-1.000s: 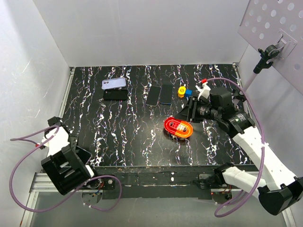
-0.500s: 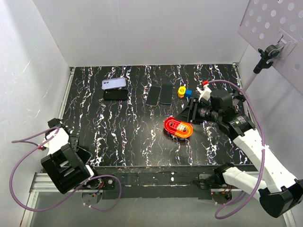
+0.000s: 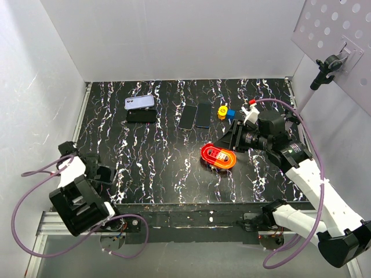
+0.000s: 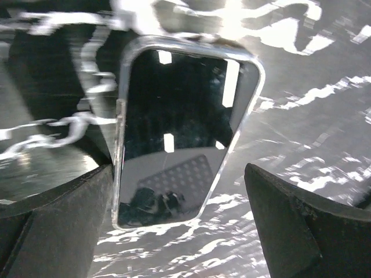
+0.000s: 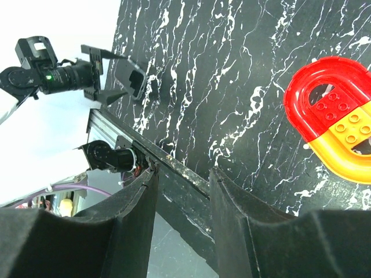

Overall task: Take the phone out of the phone case
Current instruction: Pick up the phone at the corner of the board, then remove the phone case from the phone.

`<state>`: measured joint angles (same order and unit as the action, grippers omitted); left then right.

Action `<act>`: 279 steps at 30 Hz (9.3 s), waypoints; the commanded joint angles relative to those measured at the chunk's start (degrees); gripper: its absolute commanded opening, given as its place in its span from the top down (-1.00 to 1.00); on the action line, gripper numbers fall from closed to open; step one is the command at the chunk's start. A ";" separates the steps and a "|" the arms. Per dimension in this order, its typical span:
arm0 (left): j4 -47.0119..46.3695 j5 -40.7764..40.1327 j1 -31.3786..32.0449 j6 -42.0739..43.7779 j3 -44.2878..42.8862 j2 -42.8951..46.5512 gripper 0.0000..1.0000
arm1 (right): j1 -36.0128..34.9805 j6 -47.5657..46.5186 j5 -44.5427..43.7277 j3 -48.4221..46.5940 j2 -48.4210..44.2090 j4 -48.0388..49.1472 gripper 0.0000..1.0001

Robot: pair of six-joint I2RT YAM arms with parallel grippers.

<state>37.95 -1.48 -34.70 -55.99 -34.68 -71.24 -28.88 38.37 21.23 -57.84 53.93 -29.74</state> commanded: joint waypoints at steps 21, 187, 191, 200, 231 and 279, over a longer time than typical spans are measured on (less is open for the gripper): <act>12.67 -3.44 7.27 -3.78 -21.04 -31.94 -0.97 | 0.14 2.85 0.04 4.40 -6.46 4.86 0.06; -91.88 66.25 67.57 -43.39 -23.07 -7.94 1.00 | -20.94 -18.83 22.29 -1.81 -0.24 25.74 0.97; -97.55 64.32 68.89 -47.73 -22.10 -6.99 1.00 | -22.71 -25.53 14.29 -9.21 3.98 19.11 0.97; -94.38 62.65 71.17 -46.49 -20.87 -3.90 1.00 | -23.06 -29.84 -2.57 -12.99 8.64 18.05 0.97; -83.04 43.05 65.46 -38.32 -12.35 5.68 1.00 | -22.00 7.51 18.58 0.72 2.49 38.43 -0.13; -106.86 51.92 71.70 -56.95 -15.07 3.30 1.00 | -25.17 -26.58 -35.21 -11.41 15.50 14.97 0.97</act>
<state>-60.05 41.19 31.07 -101.38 -46.98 -72.75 -58.13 19.75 14.96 -72.14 63.51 -19.07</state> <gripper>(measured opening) 0.117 0.249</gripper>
